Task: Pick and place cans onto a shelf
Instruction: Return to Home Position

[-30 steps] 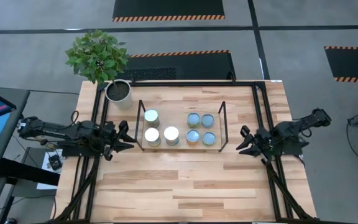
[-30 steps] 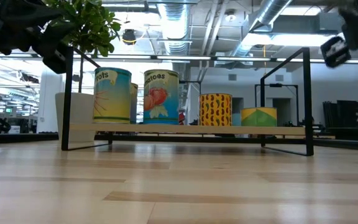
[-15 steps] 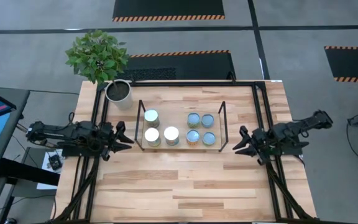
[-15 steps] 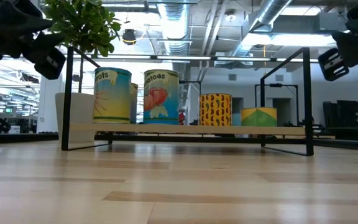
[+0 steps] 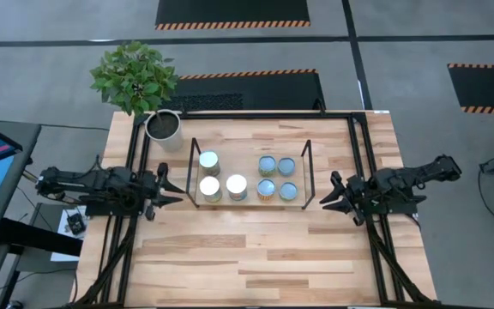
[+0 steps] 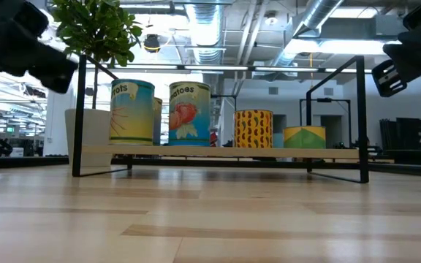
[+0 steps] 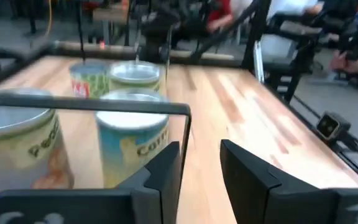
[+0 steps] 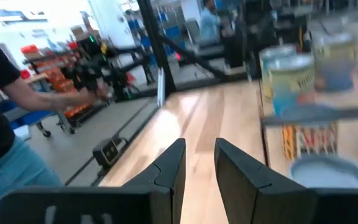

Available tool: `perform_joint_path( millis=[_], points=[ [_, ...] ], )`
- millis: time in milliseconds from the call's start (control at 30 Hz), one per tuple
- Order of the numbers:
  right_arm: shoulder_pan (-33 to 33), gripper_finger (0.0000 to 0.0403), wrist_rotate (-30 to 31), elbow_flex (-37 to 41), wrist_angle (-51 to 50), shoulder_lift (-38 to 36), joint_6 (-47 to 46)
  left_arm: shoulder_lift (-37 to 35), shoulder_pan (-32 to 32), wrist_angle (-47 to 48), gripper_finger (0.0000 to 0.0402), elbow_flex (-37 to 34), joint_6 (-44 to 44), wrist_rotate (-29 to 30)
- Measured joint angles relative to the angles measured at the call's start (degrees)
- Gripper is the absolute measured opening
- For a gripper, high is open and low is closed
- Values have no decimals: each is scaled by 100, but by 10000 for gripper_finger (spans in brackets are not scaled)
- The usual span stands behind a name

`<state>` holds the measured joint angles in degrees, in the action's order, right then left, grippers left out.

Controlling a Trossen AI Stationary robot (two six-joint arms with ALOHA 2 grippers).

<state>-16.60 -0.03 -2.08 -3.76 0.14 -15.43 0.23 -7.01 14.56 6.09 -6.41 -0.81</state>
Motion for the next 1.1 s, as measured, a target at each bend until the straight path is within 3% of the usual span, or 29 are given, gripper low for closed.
perform_joint_path(
  millis=[167, 333, 1100],
  points=[
    [27, 111, -31, -253, -603, -4, -169, -13, 0, 502, 105, 797, 284, -297],
    [26, 111, -4, -269, -632, -4, 83, -2, 4, 924, 105, 1026, 378, 3],
    [31, 111, 15, -283, -488, -4, 197, -2, 0, -1335, 105, -296, -224, -26]
  ],
)
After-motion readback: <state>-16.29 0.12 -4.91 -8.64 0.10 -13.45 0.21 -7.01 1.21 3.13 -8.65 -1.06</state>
